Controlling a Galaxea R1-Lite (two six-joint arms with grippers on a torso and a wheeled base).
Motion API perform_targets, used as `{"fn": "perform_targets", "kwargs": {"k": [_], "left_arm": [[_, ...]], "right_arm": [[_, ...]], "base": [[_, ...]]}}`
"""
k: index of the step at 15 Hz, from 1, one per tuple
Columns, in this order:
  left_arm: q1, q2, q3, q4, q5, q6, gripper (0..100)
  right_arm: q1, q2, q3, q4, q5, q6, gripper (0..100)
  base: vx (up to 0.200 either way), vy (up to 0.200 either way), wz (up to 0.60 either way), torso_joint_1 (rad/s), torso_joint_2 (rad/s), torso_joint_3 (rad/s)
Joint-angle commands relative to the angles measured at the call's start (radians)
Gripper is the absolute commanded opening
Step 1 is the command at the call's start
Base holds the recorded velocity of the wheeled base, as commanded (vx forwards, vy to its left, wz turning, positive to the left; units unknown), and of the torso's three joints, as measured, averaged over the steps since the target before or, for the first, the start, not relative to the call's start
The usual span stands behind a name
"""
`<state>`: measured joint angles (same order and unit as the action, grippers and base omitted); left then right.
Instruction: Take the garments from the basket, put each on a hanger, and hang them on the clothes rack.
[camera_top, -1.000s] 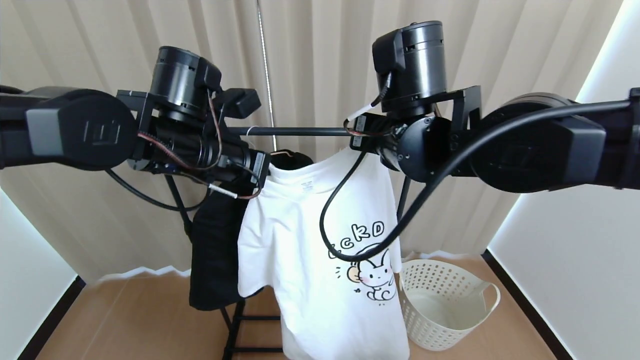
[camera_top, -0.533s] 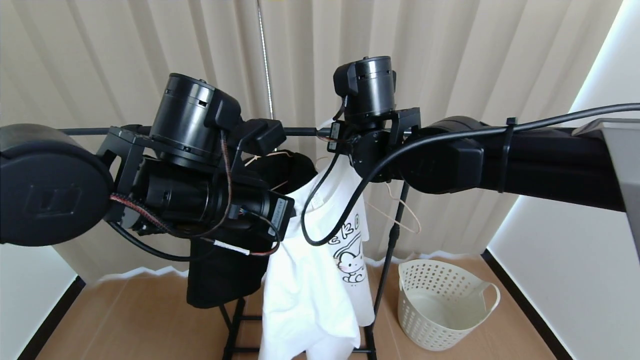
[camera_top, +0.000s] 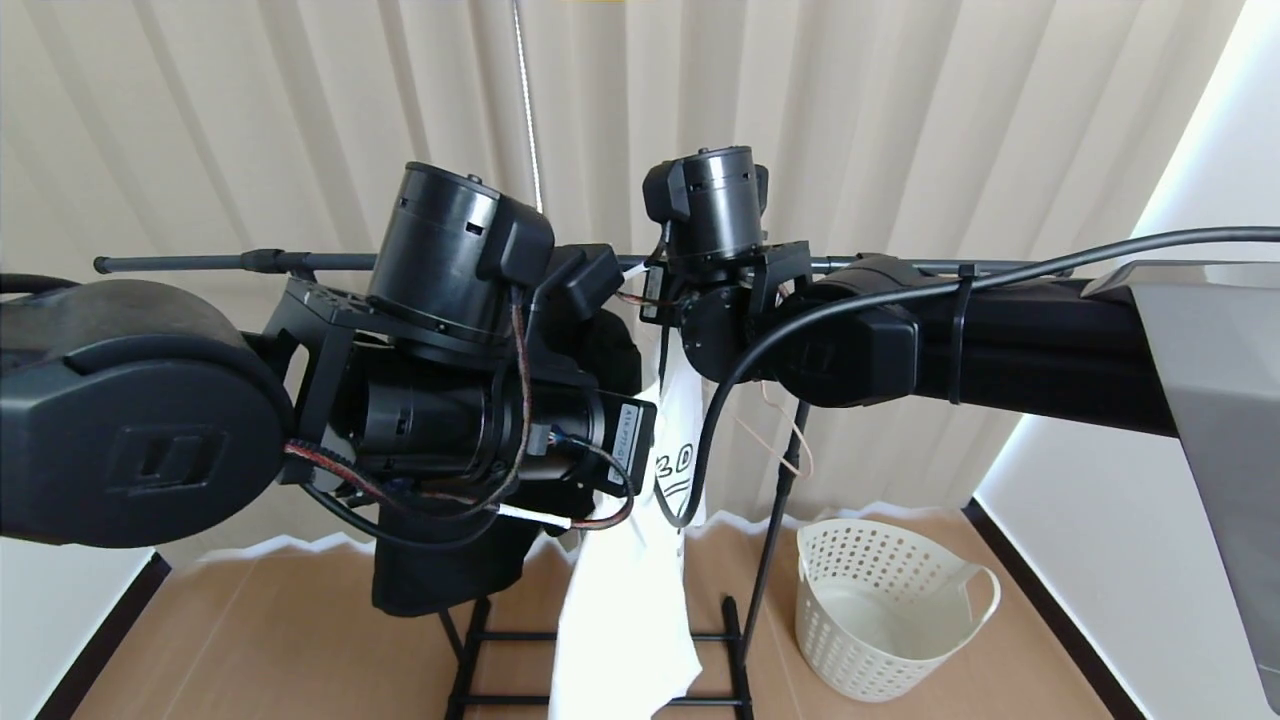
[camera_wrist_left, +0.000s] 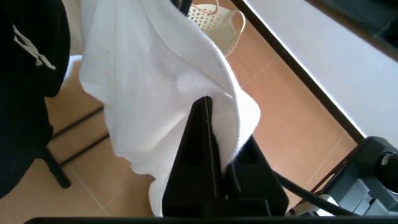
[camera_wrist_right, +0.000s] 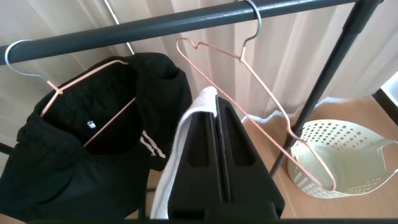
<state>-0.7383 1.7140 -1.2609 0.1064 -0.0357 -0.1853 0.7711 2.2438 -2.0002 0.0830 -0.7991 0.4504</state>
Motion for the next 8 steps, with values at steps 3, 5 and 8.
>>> {"fn": "perform_targets", "kwargs": {"k": [3,5,8], "left_arm": [[0.048,-0.021,0.024,-0.001,0.010,0.009,0],[0.109,-0.040,0.041,-0.001,0.014,0.047,0],[0.198,-0.031,0.035,-0.042,0.016,0.089,0]], "right_arm": [[-0.007,-0.029,0.000,0.014,0.000,0.002,0],[-0.027,-0.081,0.003,0.017,0.000,0.002,0],[-0.027,-0.190,0.141,0.017,-0.003,-0.001,0]], "base": [[0.000,0.000,0.00,0.000,0.00,0.000],[0.000,0.000,0.00,0.000,0.00,0.000],[0.000,0.000,0.00,0.000,0.00,0.000]]}}
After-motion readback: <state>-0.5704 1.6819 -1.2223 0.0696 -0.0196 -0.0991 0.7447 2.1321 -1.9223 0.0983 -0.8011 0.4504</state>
